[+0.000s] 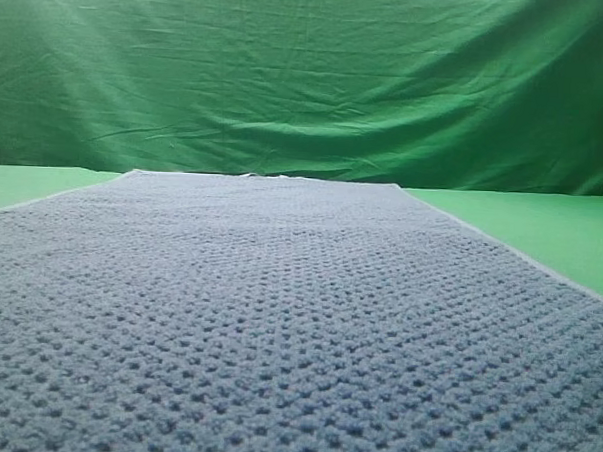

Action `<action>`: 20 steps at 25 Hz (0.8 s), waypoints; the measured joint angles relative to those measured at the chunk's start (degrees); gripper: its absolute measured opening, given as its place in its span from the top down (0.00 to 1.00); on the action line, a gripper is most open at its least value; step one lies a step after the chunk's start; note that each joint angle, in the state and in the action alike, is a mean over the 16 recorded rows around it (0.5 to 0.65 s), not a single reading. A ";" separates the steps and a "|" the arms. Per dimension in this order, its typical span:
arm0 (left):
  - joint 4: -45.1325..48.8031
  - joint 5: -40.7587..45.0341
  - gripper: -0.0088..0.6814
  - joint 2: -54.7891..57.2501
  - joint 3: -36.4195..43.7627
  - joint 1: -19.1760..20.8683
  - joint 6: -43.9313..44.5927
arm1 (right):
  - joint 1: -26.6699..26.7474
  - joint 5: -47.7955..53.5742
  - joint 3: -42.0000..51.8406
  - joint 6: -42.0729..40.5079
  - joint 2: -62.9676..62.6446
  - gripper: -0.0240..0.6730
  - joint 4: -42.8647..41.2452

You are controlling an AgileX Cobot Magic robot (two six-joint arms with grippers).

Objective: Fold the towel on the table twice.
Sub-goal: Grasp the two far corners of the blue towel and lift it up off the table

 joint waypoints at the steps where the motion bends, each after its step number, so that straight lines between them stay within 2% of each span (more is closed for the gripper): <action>1: 0.09 0.13 0.99 2.34 -1.28 0.00 0.00 | 0.54 0.06 -1.20 0.09 2.04 0.97 -0.26; 11: 2.91 1.09 0.99 22.36 -13.02 0.00 0.05 | 6.05 0.52 -12.63 4.53 21.14 0.97 -5.26; 20: 5.76 -1.05 0.99 31.29 -17.33 0.00 0.11 | 9.22 2.39 -21.12 10.56 33.34 0.94 -11.58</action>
